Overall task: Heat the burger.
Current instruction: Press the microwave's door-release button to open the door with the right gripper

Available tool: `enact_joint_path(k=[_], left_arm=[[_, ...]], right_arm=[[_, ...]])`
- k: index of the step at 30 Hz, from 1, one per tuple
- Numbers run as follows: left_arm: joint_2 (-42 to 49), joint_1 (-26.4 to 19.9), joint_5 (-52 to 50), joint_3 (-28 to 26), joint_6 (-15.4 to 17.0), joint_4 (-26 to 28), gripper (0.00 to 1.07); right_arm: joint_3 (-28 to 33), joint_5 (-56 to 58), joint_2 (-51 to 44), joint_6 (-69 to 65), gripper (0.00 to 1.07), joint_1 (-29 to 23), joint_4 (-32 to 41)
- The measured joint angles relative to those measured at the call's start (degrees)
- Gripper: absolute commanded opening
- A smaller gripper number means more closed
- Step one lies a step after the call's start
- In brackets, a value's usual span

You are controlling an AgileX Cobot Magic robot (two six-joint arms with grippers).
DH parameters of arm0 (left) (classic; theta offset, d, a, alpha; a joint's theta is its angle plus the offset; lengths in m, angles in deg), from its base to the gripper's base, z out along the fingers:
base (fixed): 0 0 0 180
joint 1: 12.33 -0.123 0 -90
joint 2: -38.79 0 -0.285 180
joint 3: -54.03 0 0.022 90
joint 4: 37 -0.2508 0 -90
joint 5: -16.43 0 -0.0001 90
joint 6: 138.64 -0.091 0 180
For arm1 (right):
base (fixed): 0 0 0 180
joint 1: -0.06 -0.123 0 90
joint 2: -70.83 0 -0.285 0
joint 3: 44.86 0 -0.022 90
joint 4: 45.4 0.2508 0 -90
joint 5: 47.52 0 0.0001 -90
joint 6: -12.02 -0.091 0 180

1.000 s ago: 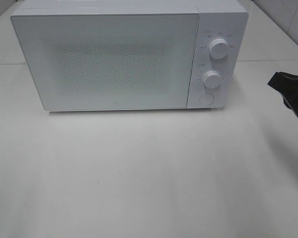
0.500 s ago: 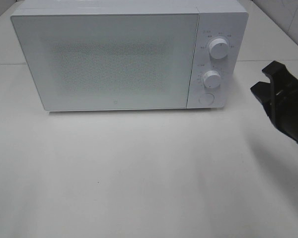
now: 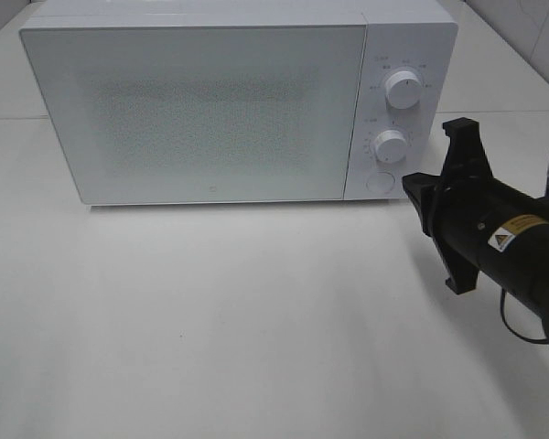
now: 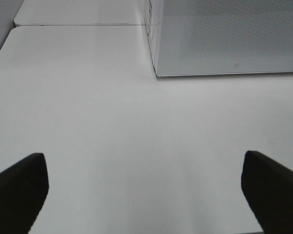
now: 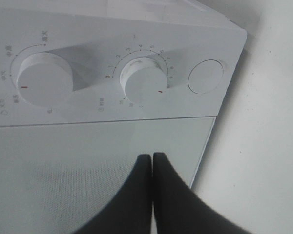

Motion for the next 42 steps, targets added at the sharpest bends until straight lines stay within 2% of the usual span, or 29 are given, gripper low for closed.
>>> enact_joint_path(k=[6, 18, 31, 42], left_arm=[[0.0, 0.0, 0.0, 0.0, 0.0, 0.0, 1.03], [0.0, 0.0, 0.0, 0.0, 0.0, 0.0, 1.03], [0.0, 0.0, 0.0, 0.0, 0.0, 0.0, 1.03], [0.0, 0.0, 0.0, 0.0, 0.0, 0.0, 1.03]], right_arm=[[-6.5, 1.9, 5.8, -2.5, 0.0, 0.0, 3.2], [-12.7, 5.1, 12.7, -4.0, 0.0, 0.0, 8.6], [-17.4, 7.7, 17.8, -5.2, 0.0, 0.1, 10.5], [-21.9, 9.7, 21.4, -5.0, 0.0, 3.4, 9.0]])
